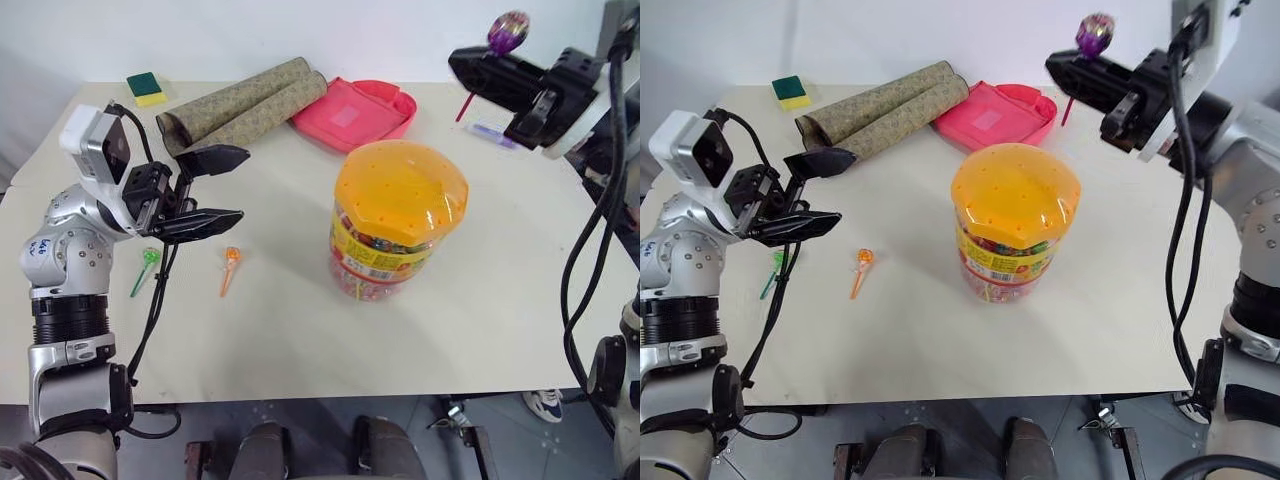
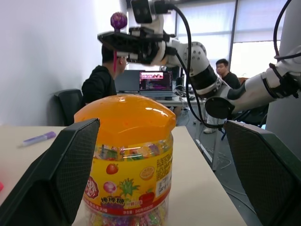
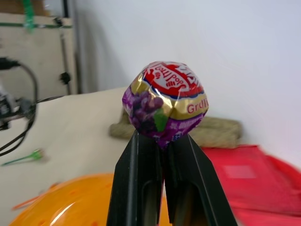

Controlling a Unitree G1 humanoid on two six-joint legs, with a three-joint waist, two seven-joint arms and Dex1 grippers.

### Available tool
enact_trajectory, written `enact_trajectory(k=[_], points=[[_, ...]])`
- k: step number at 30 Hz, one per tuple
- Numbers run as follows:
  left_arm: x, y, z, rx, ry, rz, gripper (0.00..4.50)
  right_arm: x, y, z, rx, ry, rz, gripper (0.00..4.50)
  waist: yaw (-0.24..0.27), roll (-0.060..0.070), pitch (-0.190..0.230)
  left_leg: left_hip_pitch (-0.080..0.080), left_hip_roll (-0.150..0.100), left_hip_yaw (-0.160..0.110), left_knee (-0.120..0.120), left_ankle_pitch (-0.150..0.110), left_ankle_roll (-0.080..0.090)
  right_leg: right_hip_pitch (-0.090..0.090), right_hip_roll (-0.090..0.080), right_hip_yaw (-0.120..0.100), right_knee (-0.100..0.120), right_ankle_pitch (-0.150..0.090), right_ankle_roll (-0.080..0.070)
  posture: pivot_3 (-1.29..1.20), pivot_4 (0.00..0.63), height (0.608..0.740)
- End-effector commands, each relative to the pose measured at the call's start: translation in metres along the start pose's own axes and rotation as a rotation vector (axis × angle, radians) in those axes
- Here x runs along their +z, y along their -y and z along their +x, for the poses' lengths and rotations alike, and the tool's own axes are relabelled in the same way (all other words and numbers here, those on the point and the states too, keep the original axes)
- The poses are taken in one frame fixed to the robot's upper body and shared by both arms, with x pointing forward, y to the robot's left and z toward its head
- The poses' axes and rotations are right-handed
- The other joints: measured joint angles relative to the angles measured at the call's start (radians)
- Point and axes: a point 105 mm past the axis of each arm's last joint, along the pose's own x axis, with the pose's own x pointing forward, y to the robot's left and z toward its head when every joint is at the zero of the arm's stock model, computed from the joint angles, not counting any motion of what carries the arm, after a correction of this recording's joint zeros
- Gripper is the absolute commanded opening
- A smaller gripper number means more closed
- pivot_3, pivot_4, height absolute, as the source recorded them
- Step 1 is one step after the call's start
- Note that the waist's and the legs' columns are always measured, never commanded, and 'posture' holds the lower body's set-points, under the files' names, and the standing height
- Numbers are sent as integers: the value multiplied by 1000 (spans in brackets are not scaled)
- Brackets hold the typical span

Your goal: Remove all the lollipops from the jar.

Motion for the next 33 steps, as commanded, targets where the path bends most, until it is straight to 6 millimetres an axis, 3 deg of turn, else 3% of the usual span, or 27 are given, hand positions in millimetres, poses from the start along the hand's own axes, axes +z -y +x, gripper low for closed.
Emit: enact_trajectory(k=[1,5,9,14,22,27,33], points=[[10,0,-5,-7,-33,31,4500,25,12,-18,-124,25,-90,28,-1,0,0,0,0,0,0,0,0,0,0,0,0,0,0,0,150,740],[9,0,-15,24,-81,17,4500,20,26,-41,-264,-60,-96,28,-1,1,0,-5,0,-1,0,0,0,-5,0,-1,0,0,0,0,150,740],[5,2,-27,52,-137,-9,4500,-22,40,-84,-402,-282,-43,28,3,0,0,-10,0,0,1,0,0,-11,0,-1,2,0,0,0,150,740],[0,0,-29,53,-160,-20,4500,-75,45,-118,-504,-428,71,28,4,1,0,-11,0,2,1,0,0,-12,0,0,2,0,0,0,150,740],[-3,0,-29,47,-171,-27,4500,-157,52,-148,-635,-667,203,28,-2,1,0,-10,0,1,1,0,0,-12,0,0,2,0,0,0,150,740],[-4,2,-31,47,-185,-26,4500,-180,60,-150,-665,-704,236,28,-10,1,1,-10,0,1,1,0,0,-12,0,0,2,0,0,0,150,740],[-6,6,-34,60,-207,-34,4500,-191,69,-156,-691,-739,246,28,-14,1,1,-10,0,1,1,0,0,-12,0,0,2,0,0,0,150,740]])
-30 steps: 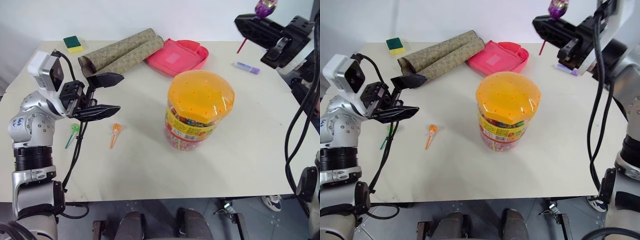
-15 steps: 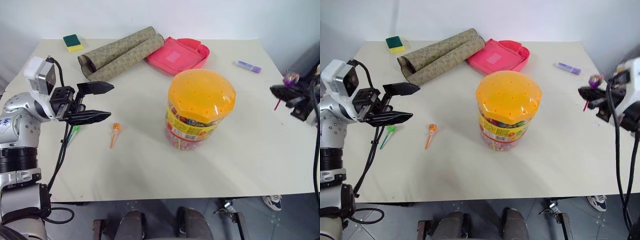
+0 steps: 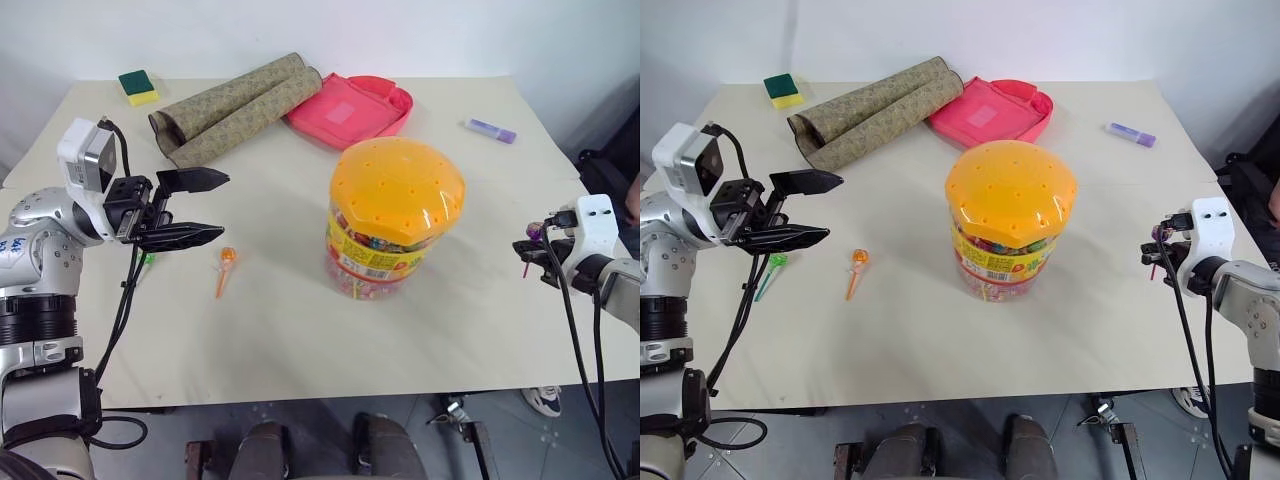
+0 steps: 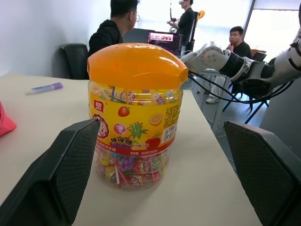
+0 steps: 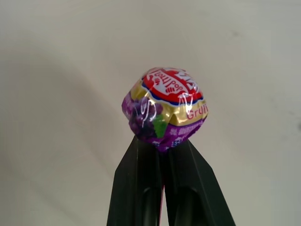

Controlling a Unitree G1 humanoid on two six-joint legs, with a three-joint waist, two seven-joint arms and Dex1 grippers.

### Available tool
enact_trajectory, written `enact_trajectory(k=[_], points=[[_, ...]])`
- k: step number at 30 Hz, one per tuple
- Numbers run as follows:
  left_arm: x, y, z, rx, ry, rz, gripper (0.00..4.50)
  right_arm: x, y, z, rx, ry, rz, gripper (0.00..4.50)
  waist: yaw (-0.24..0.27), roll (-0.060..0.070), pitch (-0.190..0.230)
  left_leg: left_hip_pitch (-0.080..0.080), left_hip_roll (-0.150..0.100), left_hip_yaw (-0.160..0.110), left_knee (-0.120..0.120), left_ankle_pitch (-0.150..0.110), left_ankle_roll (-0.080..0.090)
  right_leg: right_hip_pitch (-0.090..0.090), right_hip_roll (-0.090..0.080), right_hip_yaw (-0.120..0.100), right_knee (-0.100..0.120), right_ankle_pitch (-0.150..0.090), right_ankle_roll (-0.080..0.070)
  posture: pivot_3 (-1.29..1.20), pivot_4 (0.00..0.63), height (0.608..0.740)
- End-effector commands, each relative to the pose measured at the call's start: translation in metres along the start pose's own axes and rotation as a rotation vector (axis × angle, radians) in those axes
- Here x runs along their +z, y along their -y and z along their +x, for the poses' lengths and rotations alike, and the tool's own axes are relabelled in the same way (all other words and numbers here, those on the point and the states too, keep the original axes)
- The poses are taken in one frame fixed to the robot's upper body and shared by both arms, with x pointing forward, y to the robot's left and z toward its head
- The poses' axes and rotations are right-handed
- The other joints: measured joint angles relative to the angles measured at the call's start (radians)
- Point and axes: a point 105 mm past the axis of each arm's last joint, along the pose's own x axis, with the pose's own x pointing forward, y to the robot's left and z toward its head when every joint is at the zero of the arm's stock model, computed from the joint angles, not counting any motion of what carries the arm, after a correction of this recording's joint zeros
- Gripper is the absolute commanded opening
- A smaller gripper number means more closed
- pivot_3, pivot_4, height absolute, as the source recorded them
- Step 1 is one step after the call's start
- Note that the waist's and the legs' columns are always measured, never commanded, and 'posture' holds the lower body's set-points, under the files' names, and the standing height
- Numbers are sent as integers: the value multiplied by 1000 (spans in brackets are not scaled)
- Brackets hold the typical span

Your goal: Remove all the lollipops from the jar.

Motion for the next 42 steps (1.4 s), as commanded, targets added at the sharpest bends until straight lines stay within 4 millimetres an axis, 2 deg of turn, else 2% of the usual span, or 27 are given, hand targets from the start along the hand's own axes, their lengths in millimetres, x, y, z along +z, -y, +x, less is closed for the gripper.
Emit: enact_trajectory(k=[1,4,14,24,27,29,30,32,34,38,42], points=[[6,8,-3,-21,-30,42,4500,5,6,-2,-8,17,-25,271,0,0,0,0,0,0,0,0,0,0,0,0,0,0,0,0,150,740],[4,9,-4,-22,-48,58,4500,3,6,-2,-2,14,-27,1039,1,0,0,0,0,0,0,0,0,0,0,0,0,0,0,0,150,740],[-3,2,-8,38,-81,56,4500,-5,7,-5,15,13,-21,4368,1,0,0,0,0,0,0,0,0,0,0,0,0,0,0,0,150,740],[-16,-16,-18,224,-141,-27,4500,34,-21,-41,252,167,-145,4442,2,0,0,0,0,0,0,0,0,0,0,0,0,0,0,0,150,740],[-17,-18,-22,248,-124,-23,4500,52,-63,-68,532,325,-264,4442,3,0,0,0,0,0,0,0,0,0,0,0,0,0,0,0,150,740],[-23,-19,-30,273,-148,-44,4500,48,-83,-81,689,345,-355,4442,3,0,0,0,0,0,0,0,0,0,0,0,0,0,0,0,150,740],[-26,-19,-34,291,-162,-42,4500,42,-85,-82,728,329,-418,4442,3,0,0,0,0,0,0,0,0,1,0,0,0,0,0,0,150,740],[-28,-18,-40,307,-177,-34,4500,32,-82,-80,759,284,-491,4442,3,0,0,1,0,0,1,0,0,1,0,0,0,0,0,0,150,740],[-29,-15,-48,316,-193,-29,4500,22,-70,-76,763,237,-520,4442,5,0,0,1,0,0,1,0,0,1,0,0,0,0,0,0,150,740],[-33,-6,-68,351,-216,-47,4500,5,-47,-71,756,203,-540,4442,3,0,0,1,0,0,1,0,0,1,0,0,0,0,0,0,150,740],[-37,3,-86,410,-236,-62,4500,-7,-34,-68,752,164,-558,4442,1,0,0,2,0,0,1,0,0,1,0,0,0,0,0,0,150,740]])
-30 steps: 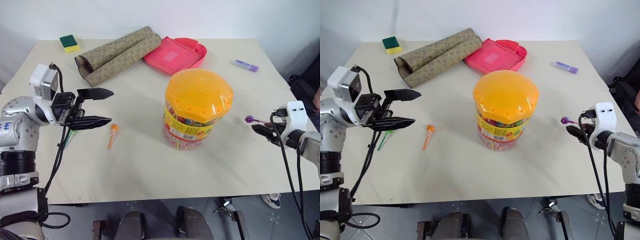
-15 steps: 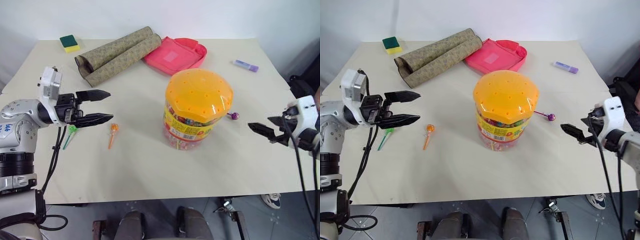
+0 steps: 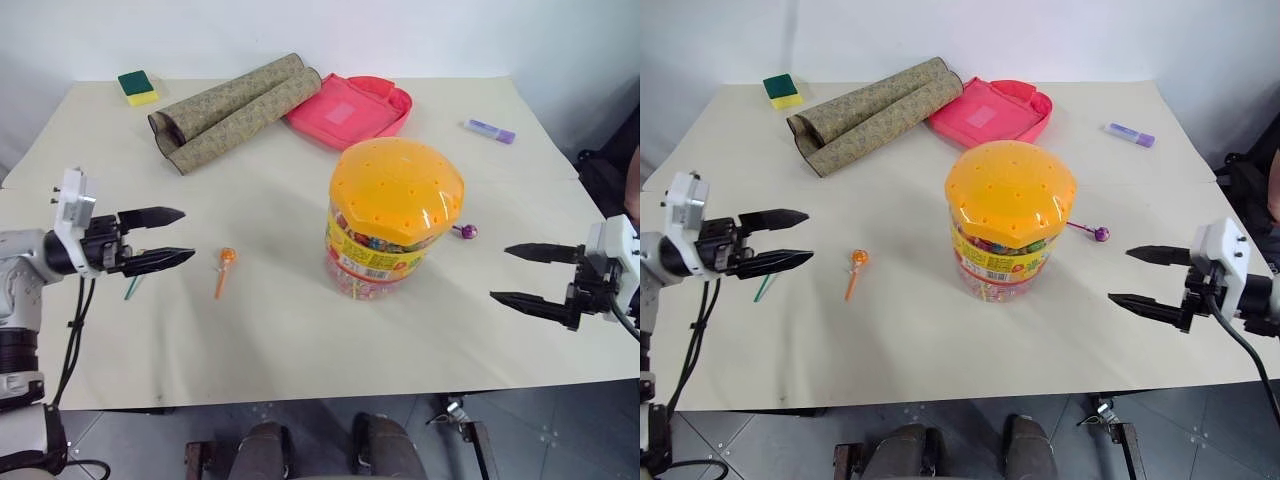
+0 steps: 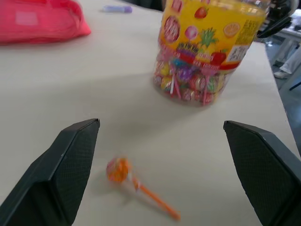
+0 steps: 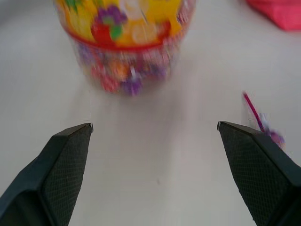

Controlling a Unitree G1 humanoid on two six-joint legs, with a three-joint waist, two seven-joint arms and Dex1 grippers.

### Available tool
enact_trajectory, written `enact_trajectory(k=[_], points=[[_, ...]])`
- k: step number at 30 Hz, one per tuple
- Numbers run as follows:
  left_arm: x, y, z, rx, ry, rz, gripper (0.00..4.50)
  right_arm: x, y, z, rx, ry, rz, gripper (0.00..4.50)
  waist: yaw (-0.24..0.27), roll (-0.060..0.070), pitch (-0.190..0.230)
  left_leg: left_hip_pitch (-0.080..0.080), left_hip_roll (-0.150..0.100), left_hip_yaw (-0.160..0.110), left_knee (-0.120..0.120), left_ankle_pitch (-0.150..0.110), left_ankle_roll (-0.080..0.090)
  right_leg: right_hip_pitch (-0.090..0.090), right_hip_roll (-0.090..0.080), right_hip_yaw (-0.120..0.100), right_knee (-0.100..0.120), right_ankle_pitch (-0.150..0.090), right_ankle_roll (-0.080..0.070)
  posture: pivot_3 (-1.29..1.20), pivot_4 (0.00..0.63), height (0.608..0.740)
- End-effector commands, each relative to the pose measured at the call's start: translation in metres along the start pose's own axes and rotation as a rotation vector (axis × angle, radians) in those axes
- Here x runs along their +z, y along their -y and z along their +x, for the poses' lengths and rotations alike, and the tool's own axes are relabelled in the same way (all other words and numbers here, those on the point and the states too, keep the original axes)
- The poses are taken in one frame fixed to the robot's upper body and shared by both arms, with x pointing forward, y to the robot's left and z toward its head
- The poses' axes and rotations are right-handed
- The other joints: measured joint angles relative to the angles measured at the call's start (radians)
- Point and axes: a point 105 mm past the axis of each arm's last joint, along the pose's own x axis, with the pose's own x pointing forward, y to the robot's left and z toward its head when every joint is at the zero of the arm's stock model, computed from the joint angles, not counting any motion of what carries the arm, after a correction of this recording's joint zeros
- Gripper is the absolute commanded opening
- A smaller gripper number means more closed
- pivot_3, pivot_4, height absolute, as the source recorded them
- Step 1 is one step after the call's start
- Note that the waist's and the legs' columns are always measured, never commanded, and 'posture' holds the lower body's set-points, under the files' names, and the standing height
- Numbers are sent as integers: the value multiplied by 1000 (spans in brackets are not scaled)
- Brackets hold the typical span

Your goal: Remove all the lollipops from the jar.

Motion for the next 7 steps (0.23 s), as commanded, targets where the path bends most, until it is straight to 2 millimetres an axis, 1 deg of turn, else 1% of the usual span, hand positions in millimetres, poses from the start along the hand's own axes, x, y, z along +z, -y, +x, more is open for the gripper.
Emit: enact_trajectory(k=[1,5,7], points=[[8,2,-18,45,10,42,4500,-1,4,-7,2,-23,-40,4442,0,0,0,0,0,0,0,0,0,0,0,0,0,0,0,0,150,740],[3,8,-30,88,11,33,4500,-3,10,-3,-25,-18,-38,4442,-1,0,0,1,1,0,1,0,0,0,0,1,1,0,0,0,150,740],[0,8,-35,147,18,67,4500,-3,12,0,-58,5,-28,4442,-2,0,0,1,1,0,1,0,0,0,0,1,2,0,0,0,150,740]])
